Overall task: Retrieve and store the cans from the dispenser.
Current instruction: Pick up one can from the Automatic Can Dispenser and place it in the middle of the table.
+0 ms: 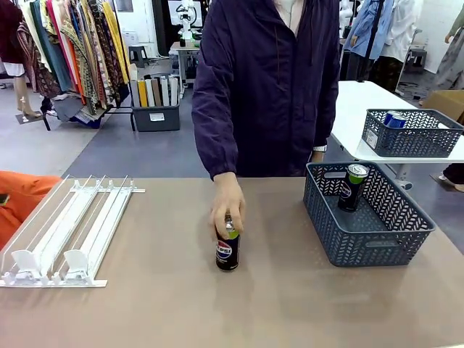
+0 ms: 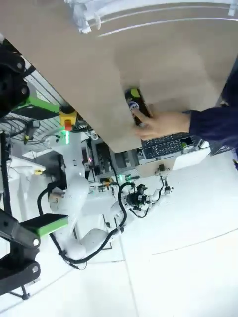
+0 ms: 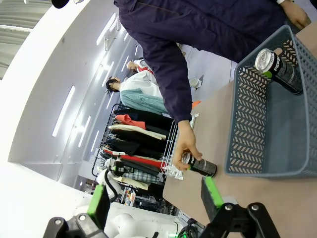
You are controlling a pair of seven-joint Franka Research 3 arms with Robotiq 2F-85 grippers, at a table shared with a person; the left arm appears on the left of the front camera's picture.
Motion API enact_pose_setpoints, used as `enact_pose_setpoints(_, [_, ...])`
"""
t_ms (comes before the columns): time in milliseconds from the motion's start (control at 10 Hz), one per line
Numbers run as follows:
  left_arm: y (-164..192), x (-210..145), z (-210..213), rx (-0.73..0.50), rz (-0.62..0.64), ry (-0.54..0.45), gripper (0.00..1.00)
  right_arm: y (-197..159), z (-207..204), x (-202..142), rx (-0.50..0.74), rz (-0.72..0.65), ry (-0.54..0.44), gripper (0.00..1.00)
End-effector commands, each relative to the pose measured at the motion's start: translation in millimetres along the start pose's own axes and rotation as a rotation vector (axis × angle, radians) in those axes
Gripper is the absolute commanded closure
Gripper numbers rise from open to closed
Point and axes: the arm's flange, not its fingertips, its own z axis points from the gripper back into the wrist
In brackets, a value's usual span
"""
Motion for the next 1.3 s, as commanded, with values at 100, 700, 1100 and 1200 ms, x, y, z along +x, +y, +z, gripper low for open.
enact_pose_setpoints(100, [-18.5, 4.5, -7.2, 0.027, -0.022, -0.003, 0.0, 4.2, -2.7, 4.6, 0.02, 0.006, -0.021, 0.0])
enact_pose_setpoints(700, [-18.5, 4.5, -7.2, 0.027, -0.022, -0.003, 0.0, 4.2, -2.7, 4.6, 0.02, 0.006, -0.021, 0.0])
enact_pose_setpoints(1100, [-18.5, 4.5, -7.2, 0.027, -0.022, -0.003, 0.0, 4.2, -2.7, 4.6, 0.02, 0.006, -0.021, 0.0])
enact_pose_setpoints(1200, [-18.5, 4.5, -7.2, 0.027, -0.022, -0.003, 0.0, 4.2, -2.7, 4.6, 0.02, 0.006, -0.021, 0.0])
